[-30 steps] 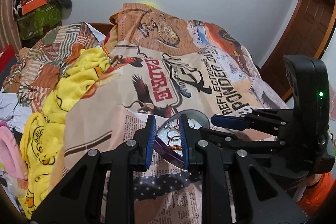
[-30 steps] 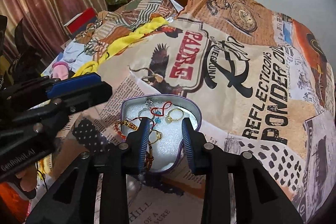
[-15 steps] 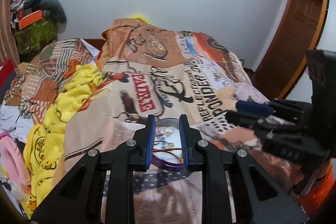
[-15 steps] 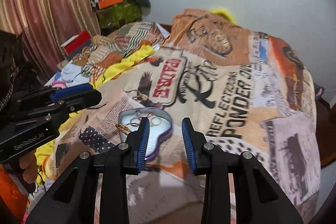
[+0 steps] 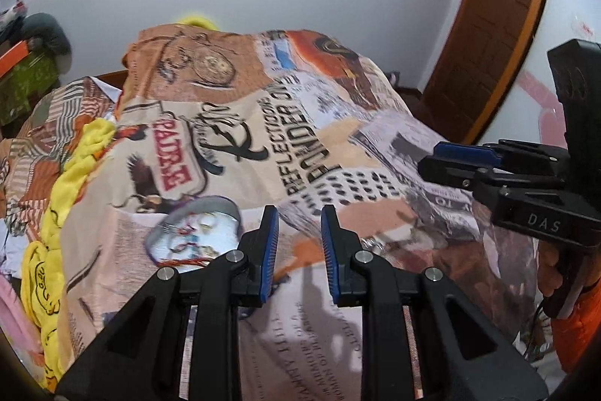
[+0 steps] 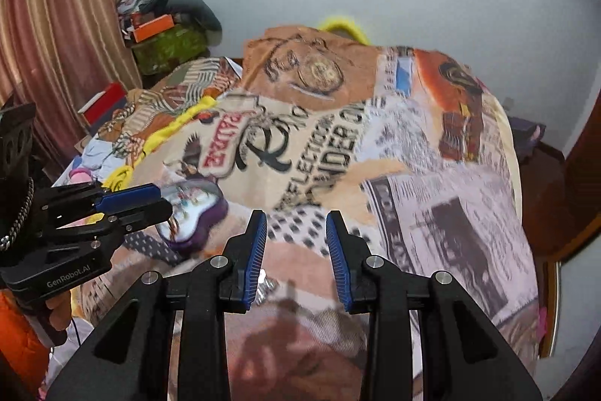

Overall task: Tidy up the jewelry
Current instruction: 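Move both tools back to the last items on the bed, then grasp a small silver ring with the left tool while the right tool grasps a silver charm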

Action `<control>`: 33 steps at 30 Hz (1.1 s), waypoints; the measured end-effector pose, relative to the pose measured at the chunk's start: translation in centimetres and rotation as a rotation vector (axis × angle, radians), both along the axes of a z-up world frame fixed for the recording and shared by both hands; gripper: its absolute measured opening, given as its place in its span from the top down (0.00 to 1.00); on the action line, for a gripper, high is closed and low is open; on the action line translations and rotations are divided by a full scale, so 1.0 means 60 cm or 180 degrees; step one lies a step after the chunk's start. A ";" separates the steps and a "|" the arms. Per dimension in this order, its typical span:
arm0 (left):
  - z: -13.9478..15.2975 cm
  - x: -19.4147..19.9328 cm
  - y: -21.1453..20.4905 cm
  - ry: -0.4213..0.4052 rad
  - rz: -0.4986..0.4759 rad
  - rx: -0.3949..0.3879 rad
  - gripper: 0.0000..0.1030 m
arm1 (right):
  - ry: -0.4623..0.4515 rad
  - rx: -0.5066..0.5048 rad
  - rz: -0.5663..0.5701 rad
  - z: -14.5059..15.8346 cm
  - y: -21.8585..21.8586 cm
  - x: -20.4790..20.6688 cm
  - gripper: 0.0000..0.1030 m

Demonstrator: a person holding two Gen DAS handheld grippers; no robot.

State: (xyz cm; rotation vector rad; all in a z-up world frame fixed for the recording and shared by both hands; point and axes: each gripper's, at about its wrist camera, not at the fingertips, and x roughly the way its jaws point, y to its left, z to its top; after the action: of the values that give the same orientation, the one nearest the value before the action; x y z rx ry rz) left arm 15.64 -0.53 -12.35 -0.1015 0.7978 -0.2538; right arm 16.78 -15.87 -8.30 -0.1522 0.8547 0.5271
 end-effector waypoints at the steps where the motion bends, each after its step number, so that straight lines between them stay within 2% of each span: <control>1: -0.005 0.002 -0.008 0.0020 -0.0034 0.0027 0.78 | 0.0040 -0.0006 0.0007 -0.007 -0.002 -0.001 0.71; 7: -0.037 0.001 -0.031 0.0160 -0.0148 0.0103 0.78 | 0.0317 -0.0046 0.0130 -0.049 -0.001 -0.013 0.71; 12: -0.068 0.000 -0.032 0.0314 -0.0178 0.0157 0.78 | 0.0422 -0.0220 0.0315 -0.078 0.023 -0.014 0.71; 19: -0.081 -0.004 -0.026 0.0366 -0.0186 0.0177 0.78 | 0.0703 -0.0282 0.0415 -0.121 0.029 0.007 0.71; 26: -0.093 0.011 -0.034 0.0419 -0.0245 0.0120 0.78 | 0.0672 -0.0171 0.0487 -0.124 0.027 0.006 0.71; 29: -0.095 0.016 -0.042 0.0441 -0.0291 0.0080 0.78 | 0.0599 -0.0209 0.0514 -0.124 0.030 0.002 0.86; 33: -0.097 0.023 -0.059 0.0436 -0.0378 0.0067 0.78 | 0.0586 -0.0122 0.0441 -0.121 0.014 0.004 0.86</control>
State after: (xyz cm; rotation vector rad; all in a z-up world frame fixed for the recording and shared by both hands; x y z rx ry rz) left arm 17.05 -4.08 -18.14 -0.0520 0.9440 -0.3534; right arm 17.00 -15.05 -15.53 -0.2012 1.0392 0.6619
